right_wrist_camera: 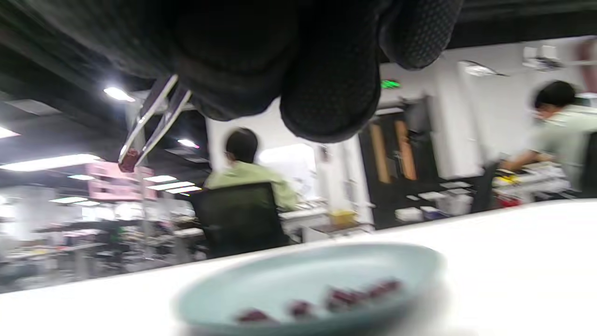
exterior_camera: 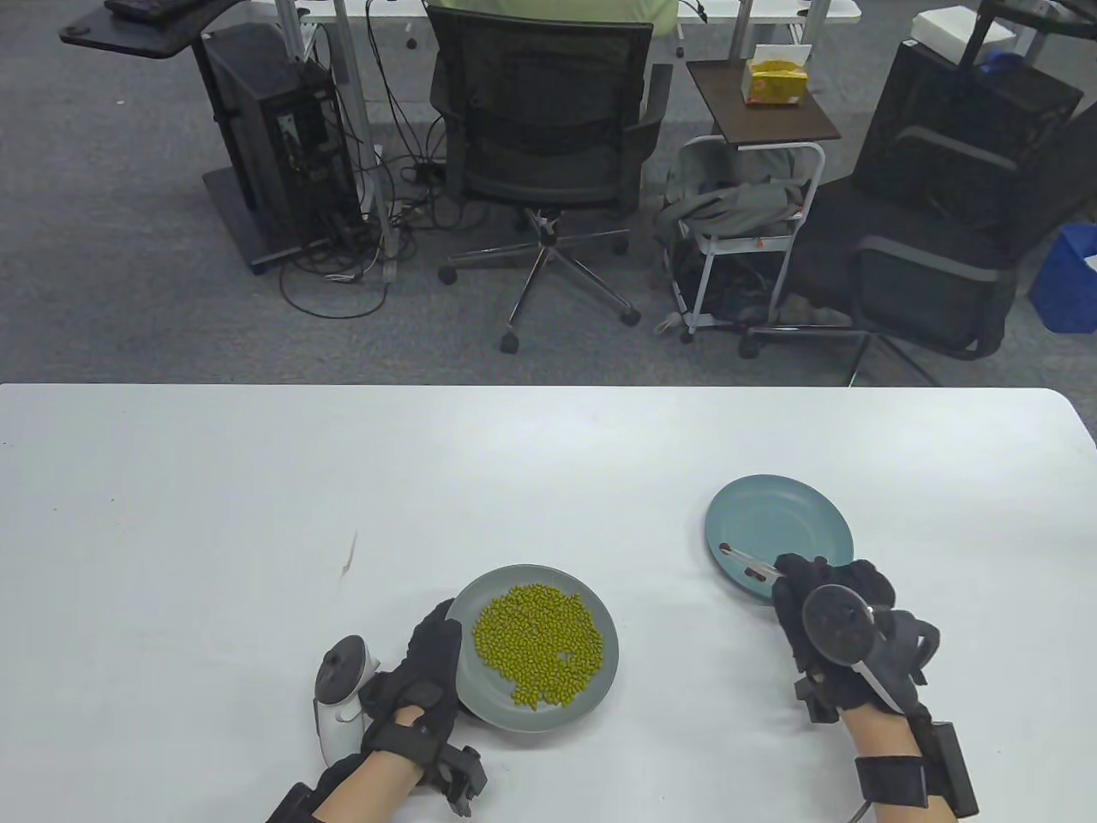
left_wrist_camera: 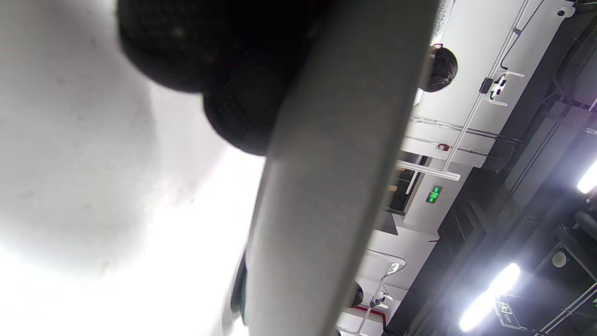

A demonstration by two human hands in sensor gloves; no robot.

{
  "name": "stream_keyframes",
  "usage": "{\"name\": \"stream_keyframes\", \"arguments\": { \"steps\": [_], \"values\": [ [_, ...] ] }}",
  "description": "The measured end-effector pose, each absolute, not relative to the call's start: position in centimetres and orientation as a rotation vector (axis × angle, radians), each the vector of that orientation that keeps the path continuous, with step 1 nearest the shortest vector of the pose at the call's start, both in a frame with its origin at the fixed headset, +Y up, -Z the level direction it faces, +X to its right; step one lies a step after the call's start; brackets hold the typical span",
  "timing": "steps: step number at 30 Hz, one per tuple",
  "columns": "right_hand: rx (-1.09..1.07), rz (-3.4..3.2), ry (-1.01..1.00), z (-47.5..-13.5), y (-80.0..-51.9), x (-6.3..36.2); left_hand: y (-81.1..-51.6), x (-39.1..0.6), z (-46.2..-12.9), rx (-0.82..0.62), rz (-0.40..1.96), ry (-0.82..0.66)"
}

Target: Pick cranberries with tweezers into plate

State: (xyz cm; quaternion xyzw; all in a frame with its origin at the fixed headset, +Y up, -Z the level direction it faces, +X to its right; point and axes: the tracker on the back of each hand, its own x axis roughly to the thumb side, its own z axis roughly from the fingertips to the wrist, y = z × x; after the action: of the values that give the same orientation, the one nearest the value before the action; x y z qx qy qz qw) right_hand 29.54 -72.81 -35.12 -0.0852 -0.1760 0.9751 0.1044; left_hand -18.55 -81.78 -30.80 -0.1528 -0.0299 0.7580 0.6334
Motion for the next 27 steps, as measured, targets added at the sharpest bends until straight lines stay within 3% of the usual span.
{"name": "stream_keyframes", "arguments": {
  "steps": [1,5,16,21,27],
  "values": [
    [-0.334,2.89,-0.419,-35.7,-73.6,30.4,-81.8,-18.5,-30.8,-0.35,1.733,-0.068],
    [-0.481,2.936,-0.341,-36.4,-75.2,31.6,-81.8,-18.5,-30.8,-0.349,1.732,-0.065],
    [-0.541,2.939,-0.311,-37.0,-75.8,30.4,-81.8,-18.4,-30.7,-0.358,1.728,-0.071],
    [-0.351,2.866,-0.45,-35.4,-73.0,29.0,-81.3,-18.8,-30.8,-0.334,1.737,-0.08],
    [0.074,2.737,-0.565,-31.5,-70.0,22.8,-80.9,-19.5,-31.0,-0.296,1.711,-0.093]
  ]
}}
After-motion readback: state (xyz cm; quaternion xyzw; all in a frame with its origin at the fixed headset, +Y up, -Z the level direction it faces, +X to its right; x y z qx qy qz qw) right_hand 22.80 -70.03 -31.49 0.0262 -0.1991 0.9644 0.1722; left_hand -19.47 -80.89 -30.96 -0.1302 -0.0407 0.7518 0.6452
